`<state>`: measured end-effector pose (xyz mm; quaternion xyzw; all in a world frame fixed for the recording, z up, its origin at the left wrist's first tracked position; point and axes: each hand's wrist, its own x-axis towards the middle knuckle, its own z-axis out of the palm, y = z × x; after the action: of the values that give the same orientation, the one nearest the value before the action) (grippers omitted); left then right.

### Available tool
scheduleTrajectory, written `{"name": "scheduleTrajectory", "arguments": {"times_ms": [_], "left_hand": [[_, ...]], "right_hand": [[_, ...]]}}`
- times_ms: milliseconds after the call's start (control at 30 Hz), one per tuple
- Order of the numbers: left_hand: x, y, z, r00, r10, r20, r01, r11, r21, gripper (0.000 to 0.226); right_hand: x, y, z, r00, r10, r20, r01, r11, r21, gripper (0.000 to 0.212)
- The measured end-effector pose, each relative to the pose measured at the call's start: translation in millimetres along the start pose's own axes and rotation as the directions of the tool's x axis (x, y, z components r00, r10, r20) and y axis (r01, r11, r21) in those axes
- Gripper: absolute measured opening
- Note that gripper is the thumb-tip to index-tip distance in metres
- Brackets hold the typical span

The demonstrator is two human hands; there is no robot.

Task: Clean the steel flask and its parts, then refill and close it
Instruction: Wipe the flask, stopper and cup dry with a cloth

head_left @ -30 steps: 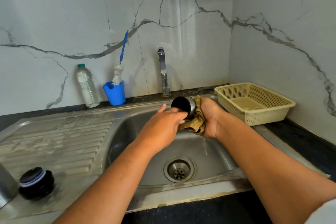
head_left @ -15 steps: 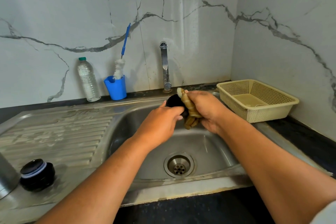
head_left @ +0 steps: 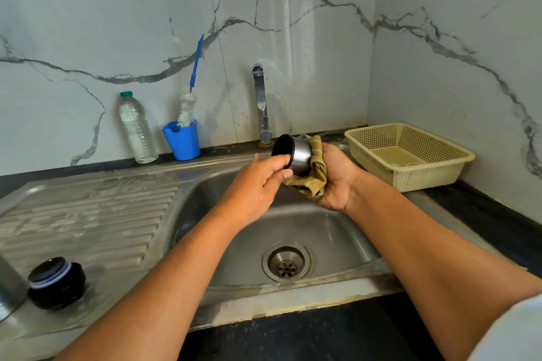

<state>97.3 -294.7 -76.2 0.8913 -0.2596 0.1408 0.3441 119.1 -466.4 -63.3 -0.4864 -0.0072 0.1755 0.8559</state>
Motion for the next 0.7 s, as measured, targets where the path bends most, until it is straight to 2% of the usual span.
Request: {"name": "scheduleTrajectory", "arguments": {"times_ms": [133,200,333,433,533,600,700], "left_hand": [[-2.2,4.8,-3.8,0.998,-0.012,0.069,0.002,0.990,0.139,0.031],[-1.4,1.1,-4.3,0.997,0.005,0.083,-0.024,0.973,0.229,0.027],[1.1,-7.9,-6.4,0.992,0.041,0.116,-0.087,0.901,0.425,0.024],[3.3,-6.4,-2.0,0.988,0.070,0.138,-0.129,0.868,0.480,0.022],[2.3,-4.6,0.8,0.989,0.089,0.120,-0.129,0.913,0.386,0.018],[-2.0,-1.2,1.0,0.994,0.085,0.073,-0.100,0.968,0.232,0.015],[-8.3,3.9,1.7,0.998,0.056,0.042,-0.059,0.996,0.069,0.016]], "right_hand": [[3.5,-2.1,-4.9,0.987,0.120,-0.110,-0.133,0.984,-0.116,0.039],[6.3,-1.5,-5.7,0.982,0.123,-0.140,-0.146,0.975,-0.168,0.038],[10.5,1.2,-1.7,0.986,0.053,-0.161,-0.091,0.966,-0.243,0.030],[10.8,3.3,-2.2,0.975,-0.081,-0.207,0.003,0.936,-0.351,0.020],[7.0,2.3,-1.7,0.960,-0.184,-0.213,0.097,0.926,-0.365,0.017],[3.9,-0.3,-0.4,0.964,-0.209,-0.165,0.144,0.931,-0.335,0.023],[1.2,-1.9,-1.3,0.978,-0.180,-0.102,0.154,0.962,-0.227,0.039]]}}
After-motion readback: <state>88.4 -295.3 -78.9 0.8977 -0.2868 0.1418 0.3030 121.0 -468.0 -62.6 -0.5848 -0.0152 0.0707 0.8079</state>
